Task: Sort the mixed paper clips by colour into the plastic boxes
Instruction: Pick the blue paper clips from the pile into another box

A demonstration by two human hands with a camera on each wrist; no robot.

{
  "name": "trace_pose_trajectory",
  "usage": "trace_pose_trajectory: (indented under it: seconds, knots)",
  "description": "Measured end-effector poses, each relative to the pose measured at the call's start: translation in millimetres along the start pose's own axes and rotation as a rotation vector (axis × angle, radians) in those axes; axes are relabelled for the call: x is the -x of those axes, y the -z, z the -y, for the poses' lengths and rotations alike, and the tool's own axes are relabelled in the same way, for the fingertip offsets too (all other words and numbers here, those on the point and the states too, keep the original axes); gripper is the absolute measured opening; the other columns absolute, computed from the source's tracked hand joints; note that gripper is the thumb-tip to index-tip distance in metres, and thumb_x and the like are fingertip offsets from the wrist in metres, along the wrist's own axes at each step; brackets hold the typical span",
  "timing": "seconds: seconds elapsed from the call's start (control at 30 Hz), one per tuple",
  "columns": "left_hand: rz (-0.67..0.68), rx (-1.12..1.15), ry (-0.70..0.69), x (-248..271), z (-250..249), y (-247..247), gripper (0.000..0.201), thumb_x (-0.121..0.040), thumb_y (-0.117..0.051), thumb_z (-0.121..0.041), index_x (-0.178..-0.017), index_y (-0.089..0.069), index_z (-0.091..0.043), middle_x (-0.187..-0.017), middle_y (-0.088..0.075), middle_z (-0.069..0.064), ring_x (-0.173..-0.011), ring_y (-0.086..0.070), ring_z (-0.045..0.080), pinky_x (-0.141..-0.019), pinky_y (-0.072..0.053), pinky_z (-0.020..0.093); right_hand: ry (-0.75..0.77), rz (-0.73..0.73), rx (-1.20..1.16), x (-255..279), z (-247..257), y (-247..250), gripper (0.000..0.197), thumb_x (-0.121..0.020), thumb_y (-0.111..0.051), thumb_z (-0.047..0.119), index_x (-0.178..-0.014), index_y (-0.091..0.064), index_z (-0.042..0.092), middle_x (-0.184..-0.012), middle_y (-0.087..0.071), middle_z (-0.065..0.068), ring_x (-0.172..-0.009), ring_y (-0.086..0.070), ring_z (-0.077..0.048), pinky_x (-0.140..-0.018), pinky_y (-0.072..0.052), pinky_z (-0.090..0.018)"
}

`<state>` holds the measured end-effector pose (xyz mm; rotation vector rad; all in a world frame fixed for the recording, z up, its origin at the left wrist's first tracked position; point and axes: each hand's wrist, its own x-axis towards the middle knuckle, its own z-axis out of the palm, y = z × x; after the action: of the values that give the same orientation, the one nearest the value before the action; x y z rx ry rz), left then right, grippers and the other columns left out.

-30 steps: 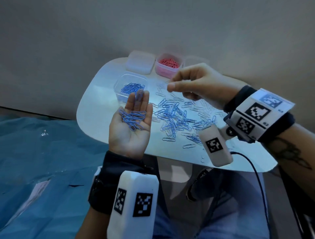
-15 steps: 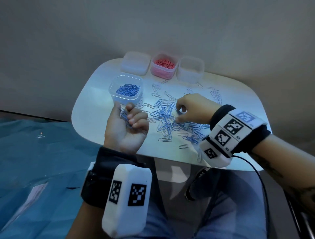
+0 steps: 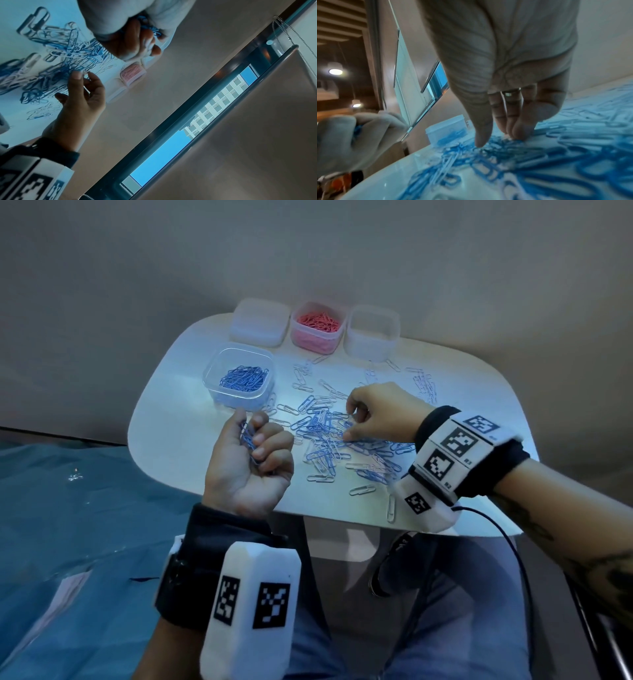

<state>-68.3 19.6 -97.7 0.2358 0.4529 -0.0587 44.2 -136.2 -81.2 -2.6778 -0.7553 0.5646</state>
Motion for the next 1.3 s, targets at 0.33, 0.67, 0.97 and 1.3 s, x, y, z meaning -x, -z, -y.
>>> trace_pose_trajectory:
  seconds: [0.33, 0.67, 0.97, 1.3]
  knots:
    - [-0.012, 0.027, 0.01, 3.5, 1.9, 3.4, 0.053, -0.096, -0.035, -0.038, -0.051, -0.046, -0.013, -0.043, -0.03, -0.005, -0.03, -0.03, 0.004, -0.028, -0.018, 0.012, -0.076, 0.043, -0.115, -1.9, 4.0, 3.8, 0.02, -0.079, -0.071, 0.024, -0.086, -0.061, 0.008, -0.079, -0.059, -0.004, -0.063, -0.052, -0.015, -0.058, -0.044, -0.023]
    - [-0.053, 0.074, 0.009, -0.8, 11.5, -1.7, 0.046, -0.094, -0.038, -0.032, -0.053, -0.044, -0.012, -0.045, -0.032, -0.004, -0.031, -0.032, 0.005, -0.027, -0.022, 0.012, -0.142, 0.053, -0.012, 5.7, 8.1, -6.4, 0.016, -0.084, -0.066, 0.021, -0.072, -0.057, 0.015, -0.081, -0.06, -0.002, -0.08, -0.054, -0.019, -0.07, -0.041, -0.026]
    - [-0.03, 0.099, 0.032, -6.2, 21.1, -18.2, 0.023, -0.078, -0.046, -0.019, -0.057, -0.049, -0.01, -0.046, -0.04, -0.003, -0.033, -0.042, 0.007, -0.03, -0.034, 0.012, -0.138, -0.069, 0.14, 7.5, 5.3, -9.3, 0.02, -0.088, -0.055, 0.01, -0.107, -0.06, 0.007, -0.11, -0.062, -0.011, -0.103, -0.056, -0.03, -0.08, -0.045, -0.031]
    - [-0.032, -0.021, -0.012, -19.1, 49.5, -34.5, 0.048, -0.099, -0.029, -0.033, -0.082, -0.062, -0.001, -0.075, -0.07, 0.014, -0.063, -0.071, 0.024, -0.057, -0.057, 0.031, -0.091, -0.277, -1.001, 45.0, -12.2, 31.4, 0.017, -0.087, -0.06, 0.01, -0.074, -0.053, 0.018, -0.062, -0.054, 0.007, -0.049, -0.048, 0.004, -0.039, -0.027, -0.01]
